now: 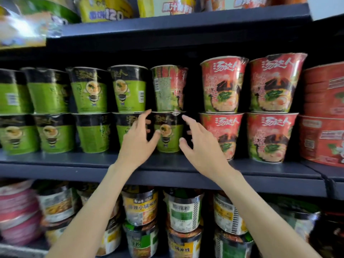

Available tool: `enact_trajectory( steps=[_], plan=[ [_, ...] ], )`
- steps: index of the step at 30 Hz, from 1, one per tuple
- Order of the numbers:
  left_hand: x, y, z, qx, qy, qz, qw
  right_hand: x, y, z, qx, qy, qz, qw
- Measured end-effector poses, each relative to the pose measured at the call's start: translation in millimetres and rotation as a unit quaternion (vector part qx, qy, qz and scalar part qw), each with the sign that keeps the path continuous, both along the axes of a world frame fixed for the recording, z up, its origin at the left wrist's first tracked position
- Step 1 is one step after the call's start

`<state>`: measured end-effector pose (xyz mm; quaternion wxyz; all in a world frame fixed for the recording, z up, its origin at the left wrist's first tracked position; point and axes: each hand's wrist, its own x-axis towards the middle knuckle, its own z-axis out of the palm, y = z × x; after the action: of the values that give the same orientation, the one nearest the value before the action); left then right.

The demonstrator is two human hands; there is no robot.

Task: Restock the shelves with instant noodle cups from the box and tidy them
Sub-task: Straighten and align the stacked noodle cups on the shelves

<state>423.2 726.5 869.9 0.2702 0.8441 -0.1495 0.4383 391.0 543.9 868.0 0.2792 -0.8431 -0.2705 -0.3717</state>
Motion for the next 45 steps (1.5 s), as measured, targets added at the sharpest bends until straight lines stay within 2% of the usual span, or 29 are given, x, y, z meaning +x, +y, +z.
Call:
enact_trajectory(
  steps=[2, 4, 8, 10, 13, 18, 22, 25, 27, 29, 31, 33, 34, 36, 39, 45],
  plan=[
    [4, 2, 3, 0.025, 0.092, 0.003, 0.995, 13, 10, 2, -0.031, 0.028, -0.046, 0.998],
    [12, 0, 7, 0.01, 0.149, -0.022, 0.989, 25, 19, 7, -0.029, 0.049, -0.079, 0.995],
    [30, 2, 16, -0.025, 0.174, -0.066, 0.982, 41, 35, 17, 0.043, 0.153, -0.062, 0.985],
    [32, 5, 18, -0.014, 0.162, -0.077, 0.984, 41, 38, 18, 0.078, 0.16, -0.061, 0.982],
    [26, 9, 13, 0.01, 0.114, -0.105, 0.988, 32, 39, 11, 0.093, 0.122, -0.091, 0.984],
    [18, 14, 5, -0.01, 0.038, -0.168, 0.985, 13, 33, 0, 0.114, 0.077, -0.128, 0.982],
    [11, 14, 4, 0.015, 0.012, -0.167, 0.986, 8, 30, 0, 0.115, 0.074, -0.132, 0.982],
    [9, 14, 8, 0.031, -0.009, -0.125, 0.992, 1, 27, 2, 0.086, 0.072, -0.149, 0.982],
    [6, 14, 13, 0.019, -0.056, -0.109, 0.992, -5, 23, 5, 0.07, 0.007, -0.189, 0.98],
    [3, 11, 22, -0.039, -0.084, -0.152, 0.984, -12, 21, 14, 0.088, -0.086, -0.191, 0.974],
    [4, 4, 38, -0.133, -0.027, -0.234, 0.963, -13, 22, 28, 0.1, -0.145, -0.163, 0.971],
    [10, -3, 57, -0.215, 0.066, -0.299, 0.927, -10, 24, 40, 0.09, -0.129, -0.158, 0.975],
    [12, -5, 64, -0.23, 0.079, -0.302, 0.922, -7, 26, 45, 0.078, -0.106, -0.164, 0.978],
    [9, -9, 67, -0.223, 0.038, -0.277, 0.934, 0, 30, 49, 0.053, -0.077, -0.174, 0.98],
    [0, -13, 56, -0.166, -0.012, -0.238, 0.957, 8, 38, 47, 0.029, -0.045, -0.183, 0.982],
    [12, -13, 65, -0.179, 0.1, -0.284, 0.936, -9, 53, 36, -0.038, -0.094, -0.186, 0.977]
  ],
)
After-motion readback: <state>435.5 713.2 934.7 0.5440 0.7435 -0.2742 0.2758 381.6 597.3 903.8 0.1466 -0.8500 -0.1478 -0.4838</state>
